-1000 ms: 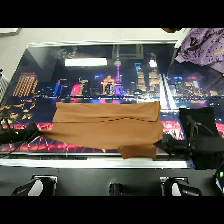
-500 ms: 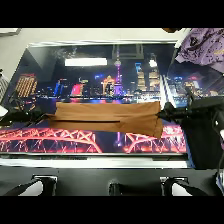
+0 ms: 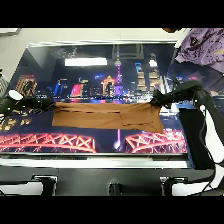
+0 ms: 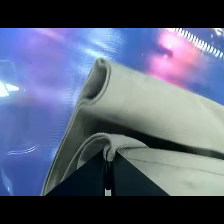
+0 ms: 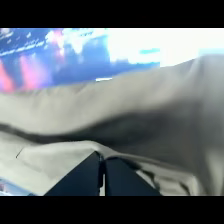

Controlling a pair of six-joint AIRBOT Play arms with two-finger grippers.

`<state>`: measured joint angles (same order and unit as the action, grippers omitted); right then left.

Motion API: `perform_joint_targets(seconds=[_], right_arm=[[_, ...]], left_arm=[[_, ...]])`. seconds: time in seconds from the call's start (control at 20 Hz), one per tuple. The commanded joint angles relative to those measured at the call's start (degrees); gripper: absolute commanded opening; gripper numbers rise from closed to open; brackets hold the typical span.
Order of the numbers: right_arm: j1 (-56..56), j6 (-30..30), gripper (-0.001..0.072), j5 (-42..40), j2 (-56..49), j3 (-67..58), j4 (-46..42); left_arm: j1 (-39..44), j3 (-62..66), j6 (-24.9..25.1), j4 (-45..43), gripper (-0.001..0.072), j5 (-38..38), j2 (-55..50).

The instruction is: Fold the clothes and pants, and hang the long-sleeved shirts on hangers.

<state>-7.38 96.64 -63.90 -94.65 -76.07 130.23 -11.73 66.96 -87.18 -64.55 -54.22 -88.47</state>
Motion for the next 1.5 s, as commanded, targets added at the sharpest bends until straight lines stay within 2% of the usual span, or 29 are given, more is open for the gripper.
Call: perform_joint_targets(seconds=[0.0,0.05,0.1,0.15,0.2,0.25,0.35,0.4,0.5,0.55,0.65,0.7,1.05,1.25,1.35,1.4,1.45], right_arm=[[0.9,-3.1,0.0030,1.3,-3.9,-2.1,-2.8],[0.9,-3.1,0.0038,1.2,-4.0,-2.1,-3.0],[0.7,-4.0,0.0124,0.3,-3.9,-2.4,-2.5],[0.0,-5.1,0.0282,-2.4,-3.9,-3.5,-1.9],[-1.0,-4.7,0.0415,-6.1,-3.8,-5.2,-1.7],[-2.6,-2.8,0.0458,-9.7,-3.3,-6.9,-1.7],[-7.3,0.2,0.0464,-14.2,-1.0,-7.9,-2.1],[-10.1,2.0,0.0497,-16.6,-0.2,-7.8,-2.4],[-14.7,3.6,0.0503,-18.4,0.0,-5.8,-1.5],[-16.4,5.2,0.0537,-18.6,0.0,-3.9,-1.5],[-18.7,7.5,0.0651,-17.3,-0.1,1.0,0.0],[-19.3,9.1,0.0662,-15.9,-0.1,3.2,1.6],[-16.6,13.8,0.0663,-12.2,-6.1,5.4,5.7],[-11.0,14.0,0.0662,-11.4,-9.5,5.4,7.1],[-7.4,14.6,0.0632,-11.2,-9.7,5.4,7.8],[-5.6,14.6,0.0466,-10.8,-9.7,5.4,7.7],[-4.5,14.5,0.0231,-10.8,-9.6,5.3,7.8]], left_arm=[[1.2,2.0,0.2,0.0,0.0021,0.1,-4.0],[1.4,2.0,0.2,0.0,0.0080,0.1,-4.2],[1.4,2.1,-0.4,0.0,0.0244,0.1,-4.1],[1.2,2.6,-1.5,0.0,0.0410,-0.6,-3.9],[0.8,3.6,-1.6,0.0,0.0484,-2.1,-3.7],[0.1,5.0,-1.6,-0.1,0.0535,-4.3,-3.3],[-1.6,7.7,-1.6,-0.3,0.0540,-9.3,-2.1],[-2.4,8.5,-1.6,-0.3,0.0540,-11.1,-1.3],[-3.8,8.9,-2.4,-0.5,0.0540,-12.4,0.6],[-4.3,8.9,-2.4,-0.5,0.0540,-12.4,1.4],[-4.4,8.9,-2.4,-0.6,0.0540,-12.4,2.3],[-4.4,8.9,-2.4,-0.6,0.0539,-12.5,2.4],[-4.2,8.9,-3.1,-0.6,0.0539,-12.3,2.4],[-4.2,8.9,-3.5,-0.6,0.0539,-11.9,2.4],[-4.1,8.9,-3.5,-0.4,0.0539,-11.3,2.4],[-4.1,8.9,-3.5,-0.1,0.0540,-11.1,2.4],[-4.1,8.9,-3.5,0.8,0.0539,-10.7,2.4]])
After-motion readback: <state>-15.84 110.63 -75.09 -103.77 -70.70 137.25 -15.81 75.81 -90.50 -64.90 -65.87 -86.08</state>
